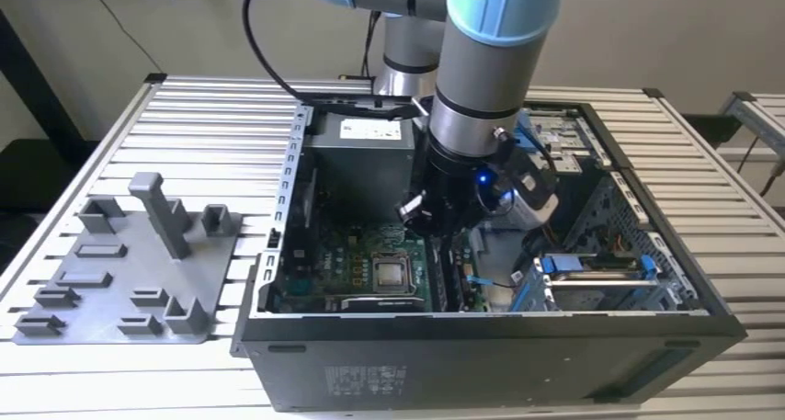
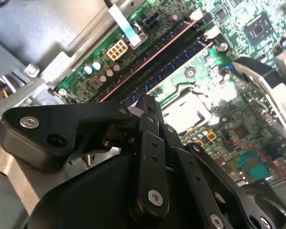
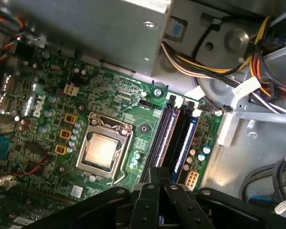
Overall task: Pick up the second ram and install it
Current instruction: 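Press down the second ram until it locks into place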
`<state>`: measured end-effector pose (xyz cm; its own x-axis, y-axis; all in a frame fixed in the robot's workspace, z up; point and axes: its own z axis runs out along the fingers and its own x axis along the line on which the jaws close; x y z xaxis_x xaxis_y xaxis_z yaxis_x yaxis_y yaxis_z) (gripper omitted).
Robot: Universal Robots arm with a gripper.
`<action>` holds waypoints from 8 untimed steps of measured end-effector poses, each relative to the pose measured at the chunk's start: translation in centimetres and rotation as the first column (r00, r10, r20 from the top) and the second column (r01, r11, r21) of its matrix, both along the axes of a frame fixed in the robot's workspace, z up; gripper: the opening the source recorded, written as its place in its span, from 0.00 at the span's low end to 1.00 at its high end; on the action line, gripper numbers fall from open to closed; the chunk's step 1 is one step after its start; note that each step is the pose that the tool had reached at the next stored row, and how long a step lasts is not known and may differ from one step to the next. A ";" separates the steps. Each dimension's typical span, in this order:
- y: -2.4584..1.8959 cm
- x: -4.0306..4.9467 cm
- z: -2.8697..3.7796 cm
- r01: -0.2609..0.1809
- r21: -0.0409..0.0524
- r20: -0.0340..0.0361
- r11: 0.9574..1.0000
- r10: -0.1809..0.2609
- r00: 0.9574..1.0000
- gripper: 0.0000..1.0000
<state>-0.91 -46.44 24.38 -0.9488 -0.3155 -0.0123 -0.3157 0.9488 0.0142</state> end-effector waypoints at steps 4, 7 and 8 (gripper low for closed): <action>0.00 0.00 0.00 -0.072 0.000 0.000 0.997 0.072 0.997 0.11; 0.00 0.00 0.00 -0.120 0.000 0.000 0.993 0.120 0.993 0.11; 0.00 -0.01 0.00 -0.136 0.000 0.000 0.991 0.136 0.991 0.11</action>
